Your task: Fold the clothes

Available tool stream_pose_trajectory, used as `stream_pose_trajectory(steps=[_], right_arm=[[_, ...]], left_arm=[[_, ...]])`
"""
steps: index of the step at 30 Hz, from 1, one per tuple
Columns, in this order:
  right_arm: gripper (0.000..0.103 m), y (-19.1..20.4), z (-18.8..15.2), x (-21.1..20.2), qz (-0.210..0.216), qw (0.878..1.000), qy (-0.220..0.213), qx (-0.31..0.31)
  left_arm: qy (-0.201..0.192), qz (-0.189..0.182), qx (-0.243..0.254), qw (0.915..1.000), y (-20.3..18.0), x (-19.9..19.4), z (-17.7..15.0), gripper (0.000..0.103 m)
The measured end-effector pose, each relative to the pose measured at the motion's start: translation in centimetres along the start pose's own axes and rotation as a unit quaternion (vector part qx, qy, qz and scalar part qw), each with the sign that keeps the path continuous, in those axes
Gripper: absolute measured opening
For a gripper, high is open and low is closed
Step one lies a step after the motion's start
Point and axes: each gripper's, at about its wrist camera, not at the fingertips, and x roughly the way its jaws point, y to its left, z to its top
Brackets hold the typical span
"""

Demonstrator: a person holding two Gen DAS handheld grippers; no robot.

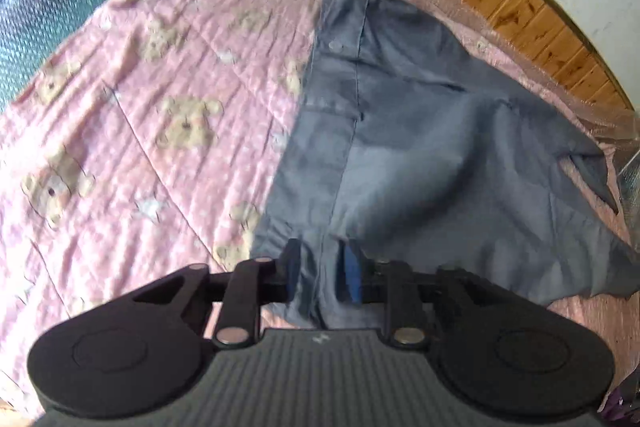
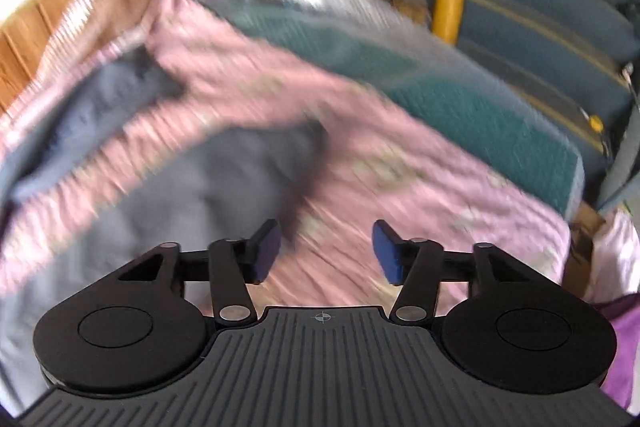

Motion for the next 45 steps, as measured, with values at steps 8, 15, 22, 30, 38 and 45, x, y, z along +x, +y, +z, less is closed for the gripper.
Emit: stream_pose_trajectory(steps=[8, 15, 22, 30, 38, 45], right_arm=[[0.094, 8.7, 4.4, 0.9, 0.064, 0.997, -0.001, -0.037], [0.094, 7.1, 5.3, 8.8, -0.105, 0.992, 0.072, 0.005], [0.002, 7.7, 6.4, 11.4, 0.048, 0.996, 0.07, -0.033], [0.07, 14.5, 12.4, 10.3, -0.013, 0.993, -0.015, -0.112], [0.096, 24.7, 19.5, 20.0, 0.106, 0.994, 0.015, -0.017], [0.007, 29.4, 20.9, 28.1, 0.14, 0.986, 0.095, 0.008]], left_arm=[[-0.043, 0.055, 0.018, 0.9974, -3.4, 5.3, 10.9, 0.082], [-0.005, 0.123, 0.0, 0.9924, -6.0, 15.9, 15.9, 0.084], [-0.006, 0.144, -0.008, 0.9896, -7.7, 20.5, 20.0, 0.086], [-0.016, 0.163, -0.041, 0.9856, -7.3, 23.7, 23.0, 0.089], [-0.01, 0.155, -0.04, 0.9871, -7.8, 25.2, 23.7, 0.089], [-0.006, 0.115, 0.008, 0.9933, -10.3, 25.6, 23.5, 0.008]])
